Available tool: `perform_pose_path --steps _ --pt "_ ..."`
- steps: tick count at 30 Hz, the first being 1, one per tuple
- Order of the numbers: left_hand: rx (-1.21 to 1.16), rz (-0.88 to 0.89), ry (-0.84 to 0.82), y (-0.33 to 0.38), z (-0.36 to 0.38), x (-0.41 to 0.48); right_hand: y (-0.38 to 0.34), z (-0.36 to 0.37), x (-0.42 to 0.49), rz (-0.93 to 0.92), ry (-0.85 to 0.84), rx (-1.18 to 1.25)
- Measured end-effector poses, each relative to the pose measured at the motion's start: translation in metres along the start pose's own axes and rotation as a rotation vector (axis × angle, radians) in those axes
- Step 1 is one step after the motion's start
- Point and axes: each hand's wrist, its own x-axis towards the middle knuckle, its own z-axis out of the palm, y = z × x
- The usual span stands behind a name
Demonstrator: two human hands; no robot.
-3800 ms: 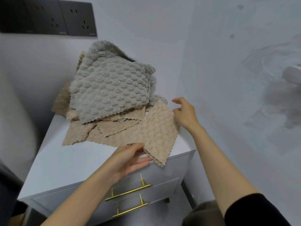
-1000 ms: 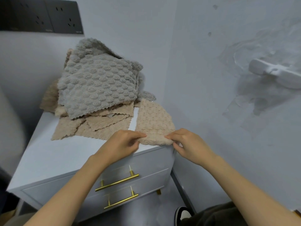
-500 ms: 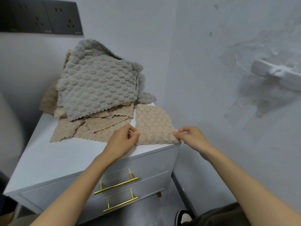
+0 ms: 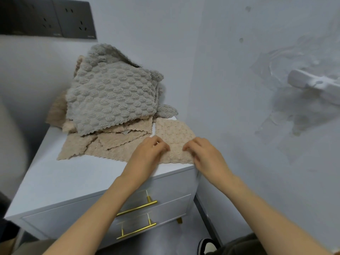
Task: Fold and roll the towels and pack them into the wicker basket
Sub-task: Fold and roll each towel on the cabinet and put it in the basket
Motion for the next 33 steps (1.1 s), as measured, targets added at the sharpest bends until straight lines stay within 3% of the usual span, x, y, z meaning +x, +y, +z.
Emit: perform_pose_path --steps 5,15,21,28,31,33 --pt "-0.037 -0.013 -0.105 -0.005 -0.005 -0.007 0.007 -0.002 -0.009 -0.072 -0.129 -0.044" --pt "-0.115 -0.079 -0.179 -0.010 -0.011 -0.008 0.015 -0.011 -0.009 0.110 -0.202 0.040" --pt "-0.322 -0.305 -0.167 -0.007 -0.019 -0.005 0.016 -0.022 -0.007 0.280 -0.217 0.308" --pt "-0.389 -0.529 -0.181 -0.005 -0.021 -0.003 0.014 -0.022 0.001 0.584 -0.221 0.571" --pt "-0.471 -0.667 -0.133 -0.005 -0.020 0.000 0.010 -0.018 0.006 0.689 -0.157 0.562" --pt "-0.407 -0.698 -0.095 -0.003 -0.019 0.003 0.006 -0.014 0.008 0.702 -0.098 0.482"
